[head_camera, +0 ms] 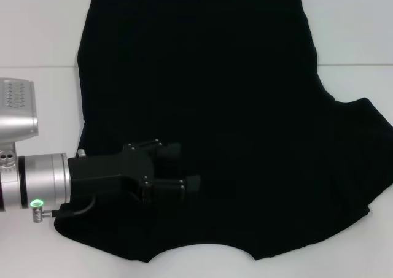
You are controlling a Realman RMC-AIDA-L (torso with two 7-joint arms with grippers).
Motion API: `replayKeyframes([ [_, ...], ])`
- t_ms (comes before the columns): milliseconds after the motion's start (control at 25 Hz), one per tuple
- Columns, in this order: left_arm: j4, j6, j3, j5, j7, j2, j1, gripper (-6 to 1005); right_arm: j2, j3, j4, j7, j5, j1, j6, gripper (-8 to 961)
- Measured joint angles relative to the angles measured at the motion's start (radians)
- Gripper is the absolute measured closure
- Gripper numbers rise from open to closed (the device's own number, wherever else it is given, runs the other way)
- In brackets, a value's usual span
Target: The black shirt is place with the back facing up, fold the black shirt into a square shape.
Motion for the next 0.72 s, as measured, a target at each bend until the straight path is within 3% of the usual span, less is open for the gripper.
replayKeyframes([
  [720,-0.007,-0.004,0.0,0.0,0.0,-0.002,-0.006,66,0.005,-0.005,0.001,-0.04,-0.003,0.032,0.036,938],
])
